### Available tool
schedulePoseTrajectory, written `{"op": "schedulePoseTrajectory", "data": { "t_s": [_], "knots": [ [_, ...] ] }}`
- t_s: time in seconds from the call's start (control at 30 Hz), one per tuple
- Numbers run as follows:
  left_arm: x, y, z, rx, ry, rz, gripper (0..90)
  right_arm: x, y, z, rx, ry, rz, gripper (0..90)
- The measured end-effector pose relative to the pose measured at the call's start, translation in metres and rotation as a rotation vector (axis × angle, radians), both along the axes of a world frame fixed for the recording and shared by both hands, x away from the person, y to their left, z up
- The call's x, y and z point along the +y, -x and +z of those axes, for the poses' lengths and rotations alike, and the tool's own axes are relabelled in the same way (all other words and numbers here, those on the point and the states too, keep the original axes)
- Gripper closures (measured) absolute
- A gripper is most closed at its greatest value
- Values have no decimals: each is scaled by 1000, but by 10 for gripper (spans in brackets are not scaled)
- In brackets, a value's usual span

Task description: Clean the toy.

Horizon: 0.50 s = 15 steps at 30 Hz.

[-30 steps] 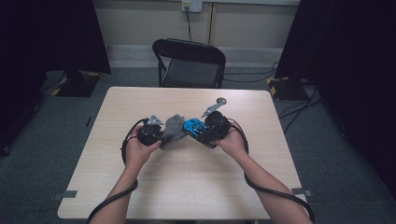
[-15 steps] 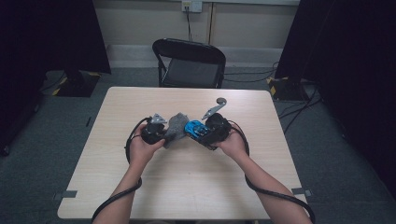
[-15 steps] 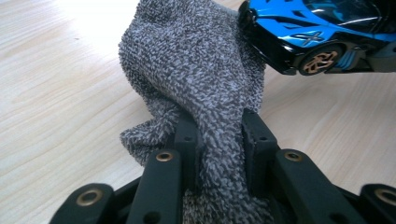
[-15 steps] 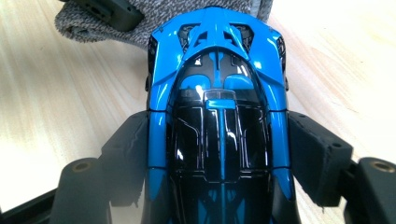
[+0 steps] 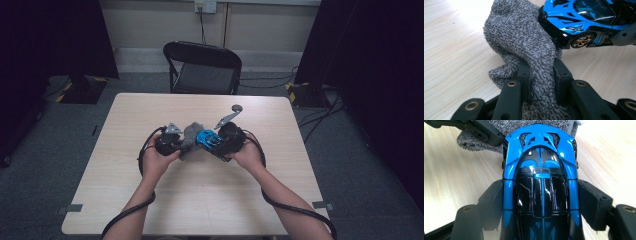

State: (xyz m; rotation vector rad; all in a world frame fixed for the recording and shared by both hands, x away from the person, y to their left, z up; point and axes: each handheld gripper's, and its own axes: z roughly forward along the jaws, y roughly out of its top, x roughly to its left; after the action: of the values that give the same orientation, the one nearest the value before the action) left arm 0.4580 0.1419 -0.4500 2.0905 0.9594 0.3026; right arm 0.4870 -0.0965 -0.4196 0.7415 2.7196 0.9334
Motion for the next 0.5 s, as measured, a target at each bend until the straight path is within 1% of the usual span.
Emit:
{"op": "schedulePoseTrajectory", "data": {
  "t_s": [0.1,0.13,0.17,0.23,0.3,0.43,0.5],
  "knots": [
    [0,0,-1,-3,-8,-7,719,0,0,0,2,0,0,286],
    [-1,1,-2,7,1,-6,719,0,0,1,2,-1,-1,287],
    [-2,1,-2,11,0,-9,719,1,0,1,5,-3,0,286],
    [-2,1,-2,5,-7,-16,719,1,0,1,5,-3,2,286],
    [-5,2,-4,15,-1,-22,720,2,0,1,6,-5,5,286],
    [-9,3,-6,13,1,-35,720,4,0,3,0,-5,5,286],
    [-14,4,-6,13,3,-50,719,5,0,4,-1,-8,7,286]
  ]
}}
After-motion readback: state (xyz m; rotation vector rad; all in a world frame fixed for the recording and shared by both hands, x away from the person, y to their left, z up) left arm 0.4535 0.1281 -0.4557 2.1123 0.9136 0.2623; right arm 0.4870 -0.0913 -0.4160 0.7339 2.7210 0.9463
